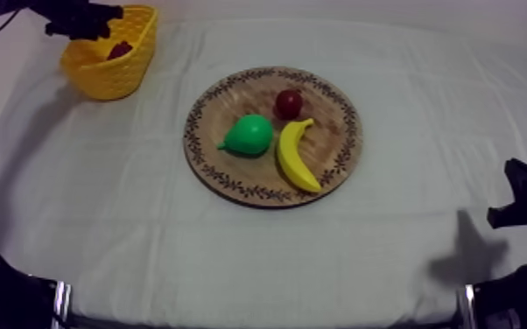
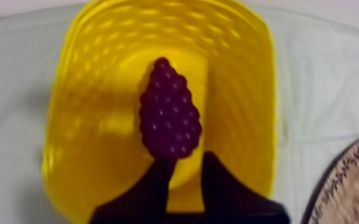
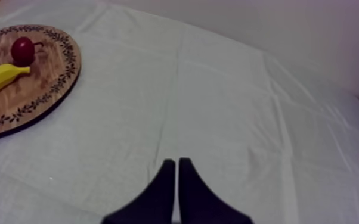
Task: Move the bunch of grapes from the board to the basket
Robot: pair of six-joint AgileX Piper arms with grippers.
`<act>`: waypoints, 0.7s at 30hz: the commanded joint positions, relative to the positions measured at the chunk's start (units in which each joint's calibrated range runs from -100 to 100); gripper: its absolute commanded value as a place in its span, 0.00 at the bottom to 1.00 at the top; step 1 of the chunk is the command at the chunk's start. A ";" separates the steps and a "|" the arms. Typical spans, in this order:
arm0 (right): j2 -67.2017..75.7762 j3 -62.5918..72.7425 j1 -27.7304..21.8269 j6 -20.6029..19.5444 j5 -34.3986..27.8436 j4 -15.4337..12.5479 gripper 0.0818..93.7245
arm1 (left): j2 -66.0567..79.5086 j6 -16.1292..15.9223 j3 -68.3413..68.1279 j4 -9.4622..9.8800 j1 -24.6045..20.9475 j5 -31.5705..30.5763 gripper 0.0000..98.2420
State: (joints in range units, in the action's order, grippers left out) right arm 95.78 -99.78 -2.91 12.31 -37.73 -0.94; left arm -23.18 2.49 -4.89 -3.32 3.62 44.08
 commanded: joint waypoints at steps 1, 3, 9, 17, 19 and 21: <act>-0.02 0.01 0.00 0.02 -0.01 -0.01 0.00 | 7.17 -0.06 -9.36 0.12 0.46 -1.58 0.06; -0.02 0.01 0.00 0.02 -0.01 -0.01 0.00 | 11.41 -0.04 -14.25 0.15 0.97 -2.91 0.03; -0.02 0.01 0.00 0.02 -0.01 -0.01 0.00 | 25.15 -0.03 -29.90 -0.01 2.04 -7.39 0.00; -0.02 0.01 0.00 0.02 -0.01 -0.01 0.00 | 46.86 0.67 -56.83 0.17 2.22 -21.12 0.00; -0.02 0.01 0.00 0.02 -0.01 -0.01 0.00 | 52.53 0.72 -62.67 0.19 1.89 -23.11 0.00; -0.02 0.01 0.00 0.02 -0.01 -0.01 0.00 | 58.42 0.81 -67.60 0.49 1.66 -24.08 0.00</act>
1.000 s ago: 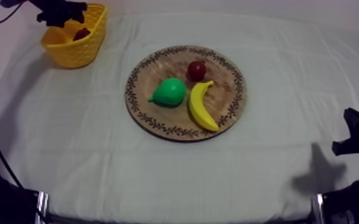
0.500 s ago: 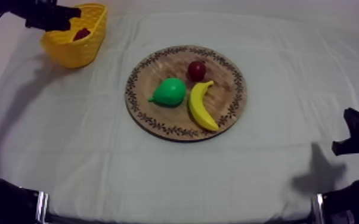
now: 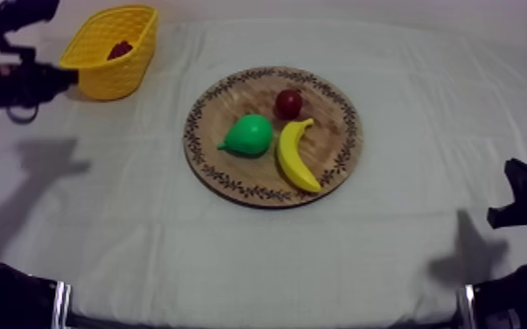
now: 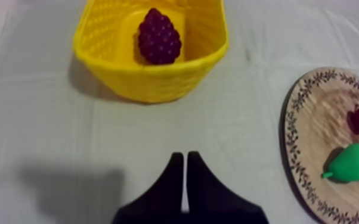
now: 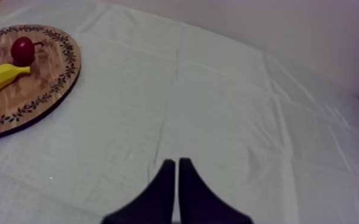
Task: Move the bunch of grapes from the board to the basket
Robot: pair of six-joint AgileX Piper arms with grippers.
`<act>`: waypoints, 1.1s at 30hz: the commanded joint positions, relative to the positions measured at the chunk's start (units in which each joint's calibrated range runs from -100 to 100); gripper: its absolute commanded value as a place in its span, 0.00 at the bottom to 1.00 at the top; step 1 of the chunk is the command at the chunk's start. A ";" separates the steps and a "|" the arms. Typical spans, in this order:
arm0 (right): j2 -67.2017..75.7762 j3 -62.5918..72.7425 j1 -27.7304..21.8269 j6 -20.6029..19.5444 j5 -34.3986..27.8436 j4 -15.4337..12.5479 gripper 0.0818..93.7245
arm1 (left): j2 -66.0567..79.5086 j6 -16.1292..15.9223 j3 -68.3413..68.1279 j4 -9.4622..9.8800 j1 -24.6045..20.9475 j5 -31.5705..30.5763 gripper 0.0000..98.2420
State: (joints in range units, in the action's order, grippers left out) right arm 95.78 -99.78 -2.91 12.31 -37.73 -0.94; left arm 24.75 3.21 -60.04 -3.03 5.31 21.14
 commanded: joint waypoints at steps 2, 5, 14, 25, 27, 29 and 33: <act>-0.02 0.01 0.00 0.02 -0.01 -0.01 0.00 | 16.44 0.86 -16.83 1.34 -0.21 -1.80 0.00; -0.02 0.01 0.00 0.02 -0.01 -0.01 0.00 | 24.49 2.69 -22.60 3.49 -0.56 -2.56 0.00; -0.02 0.01 0.00 0.02 -0.01 -0.01 0.00 | 44.64 4.37 -37.20 4.95 -4.41 -1.67 0.00; -0.02 0.01 0.00 0.02 -0.01 -0.01 0.00 | 58.16 1.92 -39.68 4.86 -5.47 7.02 0.00; -0.02 0.01 0.00 0.02 -0.01 -0.01 0.00 | 59.34 2.01 -39.71 4.89 -5.25 7.29 0.00; -0.02 0.01 0.00 0.02 -0.01 -0.01 0.00 | 60.42 2.55 -39.72 4.90 -5.06 7.45 0.00; -0.02 0.01 0.00 0.02 -0.01 -0.01 0.00 | 62.26 4.30 -39.73 4.91 -4.40 7.75 0.00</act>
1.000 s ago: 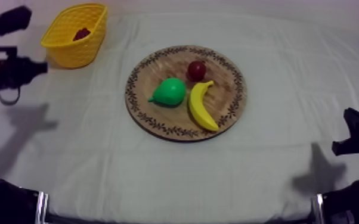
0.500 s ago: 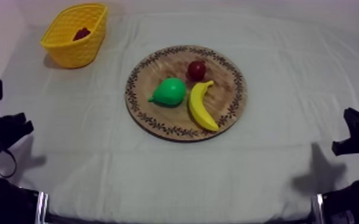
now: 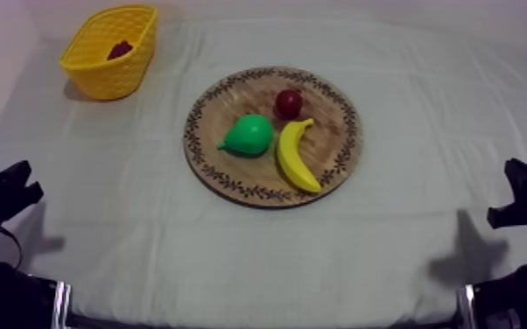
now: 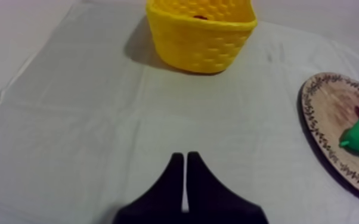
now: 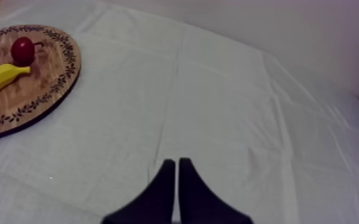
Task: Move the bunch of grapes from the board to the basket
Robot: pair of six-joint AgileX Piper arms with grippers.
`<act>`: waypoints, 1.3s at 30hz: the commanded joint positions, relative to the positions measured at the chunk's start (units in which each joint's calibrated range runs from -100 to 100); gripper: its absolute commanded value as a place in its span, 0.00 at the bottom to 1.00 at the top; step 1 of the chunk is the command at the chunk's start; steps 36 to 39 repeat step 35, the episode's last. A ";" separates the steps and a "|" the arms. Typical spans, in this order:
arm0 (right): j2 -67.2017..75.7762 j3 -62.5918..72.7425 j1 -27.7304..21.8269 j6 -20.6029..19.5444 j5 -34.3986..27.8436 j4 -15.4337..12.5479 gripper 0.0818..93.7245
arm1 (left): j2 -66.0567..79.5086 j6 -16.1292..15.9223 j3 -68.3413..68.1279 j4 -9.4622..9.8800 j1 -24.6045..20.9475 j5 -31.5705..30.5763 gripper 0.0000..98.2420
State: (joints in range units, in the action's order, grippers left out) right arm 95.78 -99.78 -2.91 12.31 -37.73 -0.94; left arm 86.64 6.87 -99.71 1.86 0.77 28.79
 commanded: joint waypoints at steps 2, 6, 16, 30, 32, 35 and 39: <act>-0.02 0.01 0.00 0.02 -0.01 -0.01 0.00 | 1.49 1.66 -0.06 0.02 0.42 0.42 0.00; -0.02 0.01 0.00 0.04 -0.01 -0.01 0.00 | 4.05 2.83 -0.06 0.02 0.07 0.76 0.00; -0.02 0.01 0.00 0.02 -0.01 -0.01 0.00 | 10.59 3.50 -0.06 0.03 -1.05 0.93 0.00; -0.02 0.01 0.00 0.03 -0.01 -0.01 0.00 | 13.32 4.06 -0.17 0.12 1.97 1.82 0.00; -0.02 0.01 0.00 0.04 -0.01 -0.01 0.00 | 13.34 4.09 -0.17 0.12 1.92 1.83 0.00; -0.02 0.01 0.00 0.03 -0.01 -0.01 0.00 | 13.35 4.11 -0.17 0.12 1.88 1.84 0.00; -0.02 0.01 0.00 0.03 -0.01 -0.01 0.00 | 13.35 4.11 -0.17 0.12 1.88 1.84 0.00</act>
